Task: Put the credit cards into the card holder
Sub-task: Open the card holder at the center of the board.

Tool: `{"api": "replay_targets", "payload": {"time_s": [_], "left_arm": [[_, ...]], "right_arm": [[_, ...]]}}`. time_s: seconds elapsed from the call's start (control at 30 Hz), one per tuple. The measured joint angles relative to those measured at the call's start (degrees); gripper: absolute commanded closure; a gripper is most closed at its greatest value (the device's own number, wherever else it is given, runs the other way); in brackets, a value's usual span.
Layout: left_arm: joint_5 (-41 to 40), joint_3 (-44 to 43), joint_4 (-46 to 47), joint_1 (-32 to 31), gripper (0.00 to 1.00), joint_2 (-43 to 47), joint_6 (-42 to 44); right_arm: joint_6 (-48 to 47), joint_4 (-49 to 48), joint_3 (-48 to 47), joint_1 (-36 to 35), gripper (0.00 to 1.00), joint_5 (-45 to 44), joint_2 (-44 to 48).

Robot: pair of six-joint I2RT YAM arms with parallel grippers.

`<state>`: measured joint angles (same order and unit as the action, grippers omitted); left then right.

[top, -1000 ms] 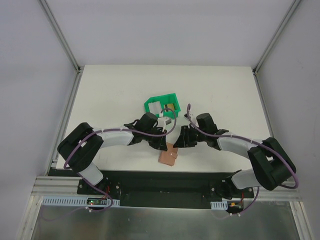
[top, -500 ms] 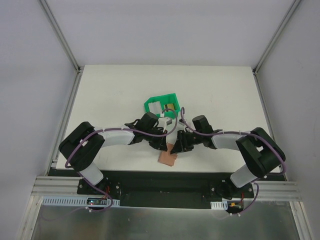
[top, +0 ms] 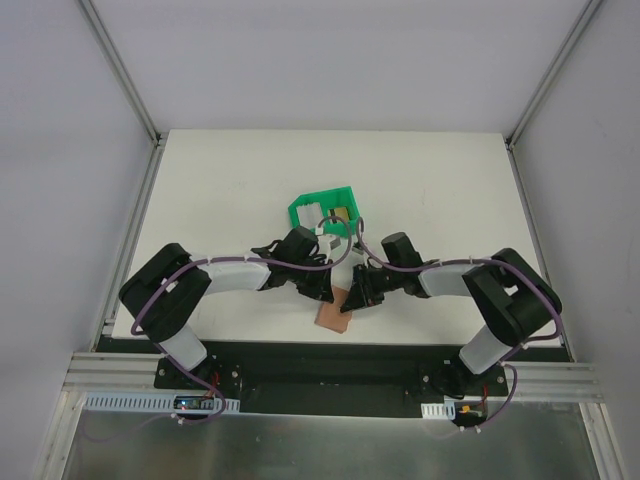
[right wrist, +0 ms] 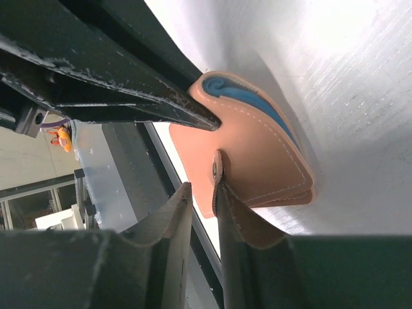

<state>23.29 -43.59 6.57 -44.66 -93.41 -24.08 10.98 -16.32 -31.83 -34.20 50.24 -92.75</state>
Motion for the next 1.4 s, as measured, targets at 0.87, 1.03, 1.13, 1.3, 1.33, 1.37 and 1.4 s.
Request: {"api": "replay_targets", "payload": {"time_s": [0.87, 1.03, 1.13, 1.3, 1.33, 1.37, 1.4], "left_arm": [[-8.9, 2.19, -3.63, -0.28, 1.0, 3.19, -8.98], [-12.24, 3.76, -3.54, 0.55, 1.0, 6.49, -8.5], [-13.42, 3.98, -3.5, 1.25, 1.0, 7.26, -8.13], [-13.14, 4.0, -3.48, 1.27, 0.99, 7.43, -6.95], [-13.09, 4.02, -3.48, 1.25, 0.95, 7.54, -6.82], [-13.07, 4.13, -3.45, 1.25, 0.94, 7.78, -6.8], [-13.09, 4.35, -3.48, 1.25, 0.93, 8.22, -6.82]], "right_arm": [[-2.62, -1.25, 2.51, -4.35, 0.69, 0.22, 3.37], [-2.93, 5.07, 2.51, -5.4, 0.66, 0.74, 5.9], [-3.91, 9.9, 2.19, -5.55, 0.65, -0.26, 5.99], [-3.89, 15.37, 0.55, -5.03, 0.65, -5.88, 5.92], [-3.45, 15.41, 0.26, -4.92, 0.63, -6.62, 6.01], [-2.4, 15.32, -0.02, -4.79, 0.56, -8.17, 6.51], [-1.18, 15.34, -0.24, -4.72, 0.47, -9.79, 7.5]]}}
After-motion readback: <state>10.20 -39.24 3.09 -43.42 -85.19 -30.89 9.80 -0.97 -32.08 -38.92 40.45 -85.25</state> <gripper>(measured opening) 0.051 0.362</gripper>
